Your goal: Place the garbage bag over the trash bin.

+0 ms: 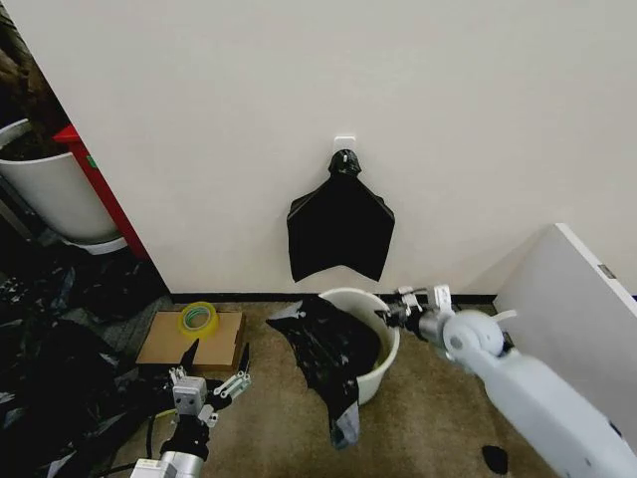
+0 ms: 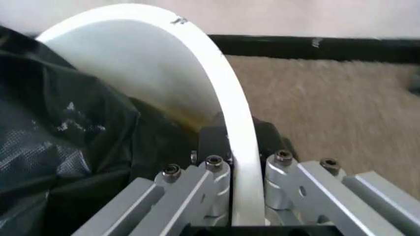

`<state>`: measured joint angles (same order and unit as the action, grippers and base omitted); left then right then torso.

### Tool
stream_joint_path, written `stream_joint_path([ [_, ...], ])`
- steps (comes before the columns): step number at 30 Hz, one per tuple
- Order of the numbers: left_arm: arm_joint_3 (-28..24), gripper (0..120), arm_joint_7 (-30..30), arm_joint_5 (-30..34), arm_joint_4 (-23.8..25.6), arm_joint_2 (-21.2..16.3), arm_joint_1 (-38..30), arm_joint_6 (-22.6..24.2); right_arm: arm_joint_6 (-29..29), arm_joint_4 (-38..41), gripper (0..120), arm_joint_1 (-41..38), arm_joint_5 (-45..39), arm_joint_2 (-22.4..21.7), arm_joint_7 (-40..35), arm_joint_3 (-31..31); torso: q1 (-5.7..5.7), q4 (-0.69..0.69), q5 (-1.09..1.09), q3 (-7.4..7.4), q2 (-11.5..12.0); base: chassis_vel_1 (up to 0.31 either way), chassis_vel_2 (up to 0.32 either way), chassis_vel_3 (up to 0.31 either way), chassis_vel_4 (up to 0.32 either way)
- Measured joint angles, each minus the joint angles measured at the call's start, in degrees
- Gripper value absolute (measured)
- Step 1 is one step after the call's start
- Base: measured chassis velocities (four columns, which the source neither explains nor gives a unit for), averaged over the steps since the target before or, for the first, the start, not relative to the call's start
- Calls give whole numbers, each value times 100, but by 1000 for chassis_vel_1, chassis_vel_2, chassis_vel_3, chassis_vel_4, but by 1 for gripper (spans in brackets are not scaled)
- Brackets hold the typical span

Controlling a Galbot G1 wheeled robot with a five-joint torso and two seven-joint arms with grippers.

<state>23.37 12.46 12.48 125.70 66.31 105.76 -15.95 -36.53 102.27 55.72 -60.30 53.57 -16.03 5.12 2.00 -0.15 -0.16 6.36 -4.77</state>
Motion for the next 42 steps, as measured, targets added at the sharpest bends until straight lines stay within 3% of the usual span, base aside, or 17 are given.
stream_joint_path([
  [4,-5,100,0,30,48,-7,-31,32,133,481,1,444,-183,418,-969,291,0,2,0,0,0,0,0,0,0],
  [9,2,100,4,65,98,-14,-15,41,449,884,1,935,-14,986,-1441,474,0,3,1,0,0,0,0,0,0],
  [21,44,100,27,180,135,-11,58,40,974,875,1,1668,1247,1717,-1222,461,0,3,1,1,0,0,0,0,0],
  [42,-14,100,30,142,117,-13,44,50,1321,427,1,1421,1858,1872,-1128,276,1,2,1,1,0,0,0,0,0],
])
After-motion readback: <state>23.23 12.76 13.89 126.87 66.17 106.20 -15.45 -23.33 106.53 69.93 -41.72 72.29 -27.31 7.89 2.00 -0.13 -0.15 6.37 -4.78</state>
